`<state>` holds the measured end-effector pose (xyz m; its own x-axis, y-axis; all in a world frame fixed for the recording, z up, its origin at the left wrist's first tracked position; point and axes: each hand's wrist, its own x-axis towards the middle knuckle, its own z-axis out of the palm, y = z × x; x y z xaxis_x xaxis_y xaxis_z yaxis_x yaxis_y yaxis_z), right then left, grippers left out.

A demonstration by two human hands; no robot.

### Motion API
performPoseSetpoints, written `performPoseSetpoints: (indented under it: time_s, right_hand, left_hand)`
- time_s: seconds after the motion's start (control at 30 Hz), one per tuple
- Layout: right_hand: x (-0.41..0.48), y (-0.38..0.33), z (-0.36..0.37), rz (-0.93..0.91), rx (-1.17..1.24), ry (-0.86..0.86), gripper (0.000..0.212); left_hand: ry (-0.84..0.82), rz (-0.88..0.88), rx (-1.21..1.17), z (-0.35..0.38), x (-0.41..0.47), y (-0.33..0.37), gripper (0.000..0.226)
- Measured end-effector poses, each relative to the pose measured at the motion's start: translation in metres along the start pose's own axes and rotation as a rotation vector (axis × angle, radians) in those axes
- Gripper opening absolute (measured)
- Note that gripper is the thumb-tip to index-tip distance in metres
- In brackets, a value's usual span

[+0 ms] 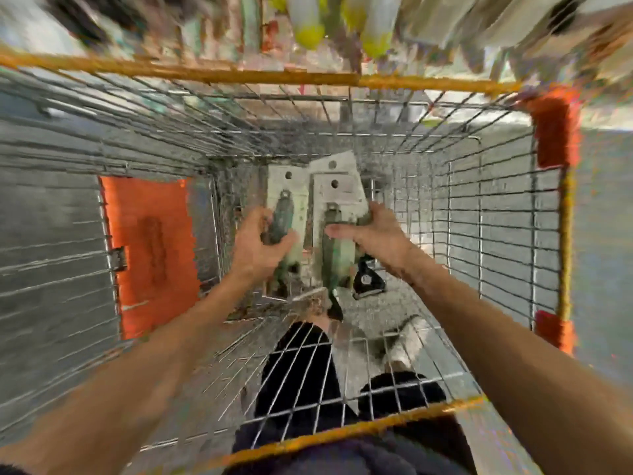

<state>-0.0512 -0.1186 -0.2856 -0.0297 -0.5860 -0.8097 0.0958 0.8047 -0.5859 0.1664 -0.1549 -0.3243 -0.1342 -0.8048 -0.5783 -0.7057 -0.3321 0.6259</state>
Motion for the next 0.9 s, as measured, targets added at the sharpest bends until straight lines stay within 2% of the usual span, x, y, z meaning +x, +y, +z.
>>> performPoseSetpoints:
  time_s: [0.13,0.27,0.33,0.4,0.57,0.77,0.9]
  right_hand:
    - [-0.063,-0.006,-0.035,-0.068,0.033,0.059,0.032]
    - [-0.144,-0.015,-0.081,-0.215,0.11,0.063,0.021]
    - [-0.189,-0.021,-0.108,-0.318,0.128,0.052,0.017]
    - [-0.232,-0.025,-0.138,-0.41,0.139,0.083,0.029]
    - [-0.345,-0.046,-0.225,-0.616,0.148,0.135,0.038]
    - [-0.464,-0.079,-0.32,-0.858,0.092,0.319,0.03]
    - [-0.529,-0.107,-0.374,-1.024,0.03,0.467,0.029]
  left_hand:
    - [0.057,0.135,-0.065,0.002,-0.067,0.071,0.033]
    - [0.127,0.222,-0.181,0.014,-0.143,0.134,0.037]
    - [0.149,0.294,-0.247,0.026,-0.184,0.169,0.049]
    - [0.161,0.362,-0.31,0.042,-0.22,0.204,0.064]
    - [0.103,0.562,-0.417,0.085,-0.29,0.304,0.094]
    - [0.023,0.85,-0.421,0.132,-0.348,0.426,0.064]
    - [-0.011,0.96,-0.494,0.146,-0.375,0.506,0.046]
